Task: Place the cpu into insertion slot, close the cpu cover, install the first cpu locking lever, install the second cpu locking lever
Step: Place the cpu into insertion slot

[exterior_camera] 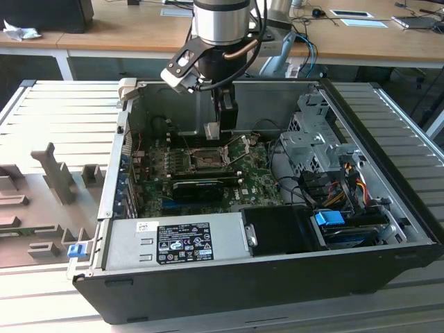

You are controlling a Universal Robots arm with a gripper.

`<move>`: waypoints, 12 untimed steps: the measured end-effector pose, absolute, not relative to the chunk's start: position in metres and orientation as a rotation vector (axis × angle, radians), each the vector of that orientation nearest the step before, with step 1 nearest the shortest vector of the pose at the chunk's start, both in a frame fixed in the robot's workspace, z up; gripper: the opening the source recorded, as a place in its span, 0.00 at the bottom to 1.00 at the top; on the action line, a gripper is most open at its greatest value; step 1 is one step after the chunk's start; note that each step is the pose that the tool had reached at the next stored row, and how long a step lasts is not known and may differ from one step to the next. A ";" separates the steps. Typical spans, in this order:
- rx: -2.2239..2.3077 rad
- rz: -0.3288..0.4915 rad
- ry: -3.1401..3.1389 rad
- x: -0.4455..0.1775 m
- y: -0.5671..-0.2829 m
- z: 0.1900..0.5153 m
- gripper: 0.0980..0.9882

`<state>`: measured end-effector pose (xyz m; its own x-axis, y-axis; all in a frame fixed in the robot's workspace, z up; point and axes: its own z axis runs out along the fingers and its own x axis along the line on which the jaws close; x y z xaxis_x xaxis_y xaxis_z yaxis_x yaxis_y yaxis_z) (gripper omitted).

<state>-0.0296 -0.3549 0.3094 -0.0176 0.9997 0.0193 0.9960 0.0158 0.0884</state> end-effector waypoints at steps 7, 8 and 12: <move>2.173 0.118 2.198 -0.030 -0.355 0.307 0.48; 2.174 0.118 2.197 -0.030 -0.355 0.307 0.48; 2.175 0.119 2.196 -0.030 -0.355 0.305 0.48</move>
<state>-0.0296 -0.3549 0.3049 -0.0103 0.9998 0.0195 0.9960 0.0085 0.0884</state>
